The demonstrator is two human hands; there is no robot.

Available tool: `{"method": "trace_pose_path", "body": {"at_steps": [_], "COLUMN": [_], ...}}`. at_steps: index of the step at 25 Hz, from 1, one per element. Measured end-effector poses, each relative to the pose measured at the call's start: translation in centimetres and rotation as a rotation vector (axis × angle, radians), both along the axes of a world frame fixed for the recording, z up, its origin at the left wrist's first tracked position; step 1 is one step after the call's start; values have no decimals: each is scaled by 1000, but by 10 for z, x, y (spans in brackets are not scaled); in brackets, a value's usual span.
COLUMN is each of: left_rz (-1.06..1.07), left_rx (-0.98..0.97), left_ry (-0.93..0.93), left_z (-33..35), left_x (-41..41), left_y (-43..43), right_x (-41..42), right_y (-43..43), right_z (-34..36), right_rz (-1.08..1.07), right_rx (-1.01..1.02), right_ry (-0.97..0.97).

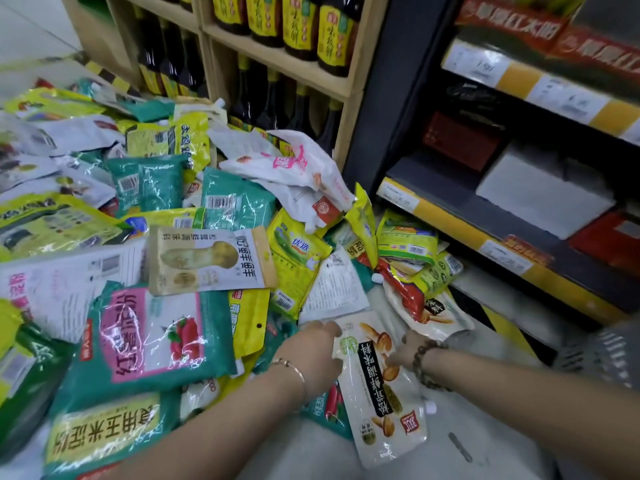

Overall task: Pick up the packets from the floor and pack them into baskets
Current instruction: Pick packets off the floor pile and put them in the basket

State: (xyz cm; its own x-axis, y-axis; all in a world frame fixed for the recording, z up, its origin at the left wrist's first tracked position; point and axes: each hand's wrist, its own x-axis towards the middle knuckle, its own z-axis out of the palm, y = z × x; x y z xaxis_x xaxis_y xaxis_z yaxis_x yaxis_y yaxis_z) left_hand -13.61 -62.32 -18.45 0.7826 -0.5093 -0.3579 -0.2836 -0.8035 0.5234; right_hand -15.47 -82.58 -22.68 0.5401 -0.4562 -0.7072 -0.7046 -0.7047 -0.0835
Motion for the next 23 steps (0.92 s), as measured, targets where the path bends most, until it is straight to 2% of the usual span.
{"method": "trace_pose_path", "body": {"at_steps": [5,8,10,12,15,17,19,23], "left_rz": [35,57,208,467,835,945,1032,1107], "left_rx": [45,30,-88,-282,-634,-787,-892,-898], "left_ry": [172,265,371,498,793,895,894,733], "left_z": [-42,-56,-62,-62,-54,-47,-42,-35], "left_x": [-16,-28,-36,-38,-36,-35,-37,-36], "left_y": [16,17,16,19,19,17,13,10], "right_x": [-1,3,2,0,-5,-11,-22,-21], "right_y": [6,6,7,6,4,13,30,31], "right_z": [-34,-46,-45,-29,-1,10,12,6], "right_rz": [-117,-258,-368,-436,-347,-302,-301,-229], "right_rx": [-50,134,325,500,717,843,914,867], "right_ry": [-47,-122,-247,-387,-465,-436,-421,-526]}}
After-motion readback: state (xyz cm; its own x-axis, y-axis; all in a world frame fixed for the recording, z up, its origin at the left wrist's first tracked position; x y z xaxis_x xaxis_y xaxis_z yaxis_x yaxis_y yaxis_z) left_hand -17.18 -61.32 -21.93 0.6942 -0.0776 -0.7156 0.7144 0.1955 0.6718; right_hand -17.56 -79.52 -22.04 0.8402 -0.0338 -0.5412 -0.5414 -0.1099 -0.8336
